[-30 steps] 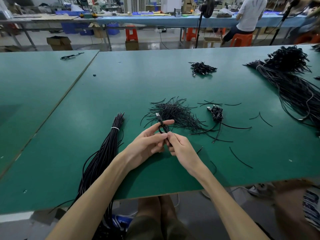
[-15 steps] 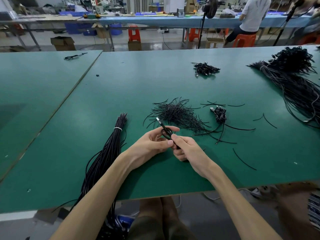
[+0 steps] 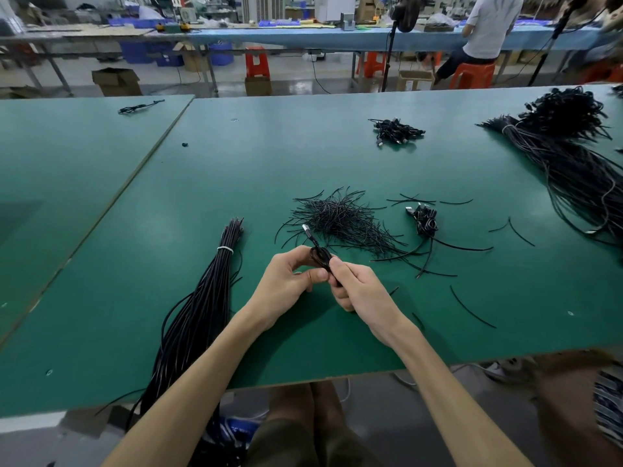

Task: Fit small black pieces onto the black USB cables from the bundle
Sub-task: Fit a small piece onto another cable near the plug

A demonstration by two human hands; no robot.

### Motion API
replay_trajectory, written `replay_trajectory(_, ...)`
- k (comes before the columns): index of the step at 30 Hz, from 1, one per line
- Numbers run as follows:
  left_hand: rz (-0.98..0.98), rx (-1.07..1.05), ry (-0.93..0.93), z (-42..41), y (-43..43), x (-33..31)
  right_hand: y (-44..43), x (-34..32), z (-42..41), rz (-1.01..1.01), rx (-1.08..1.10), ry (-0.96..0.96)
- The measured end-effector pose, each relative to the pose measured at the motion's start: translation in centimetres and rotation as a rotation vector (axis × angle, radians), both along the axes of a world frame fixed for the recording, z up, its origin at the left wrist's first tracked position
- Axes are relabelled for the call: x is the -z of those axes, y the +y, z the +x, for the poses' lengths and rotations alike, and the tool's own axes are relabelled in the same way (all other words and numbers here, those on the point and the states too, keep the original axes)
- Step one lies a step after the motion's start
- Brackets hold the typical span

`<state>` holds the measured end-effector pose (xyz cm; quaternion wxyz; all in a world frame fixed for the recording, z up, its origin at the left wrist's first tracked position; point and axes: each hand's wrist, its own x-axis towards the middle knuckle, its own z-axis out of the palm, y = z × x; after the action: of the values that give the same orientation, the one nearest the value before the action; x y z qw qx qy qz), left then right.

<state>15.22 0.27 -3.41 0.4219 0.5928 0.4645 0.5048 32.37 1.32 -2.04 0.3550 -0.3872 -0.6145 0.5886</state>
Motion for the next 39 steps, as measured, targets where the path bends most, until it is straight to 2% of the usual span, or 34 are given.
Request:
replay_trajectory(9,0.044,-0.130,0.190,0.3,-0.2,-0.3,0.0,0.6,-0.6,0.077,0.032,-0.059)
replay_trajectory(20,-0.006,-0.186,0.186,0.4,-0.4,-0.6,-0.4,1.6,-1.0,0.253,0.081,-0.201)
replay_trajectory(28,-0.056,-0.228,0.172,0.3,-0.3,-0.5,-1.2,1.5,-1.2,0.414,0.130,-0.402)
replay_trajectory(39,-0.040,-0.272,0.287,0.7,-0.3,-0.5,-1.6,1.1,-1.2,0.453,0.186,-0.477)
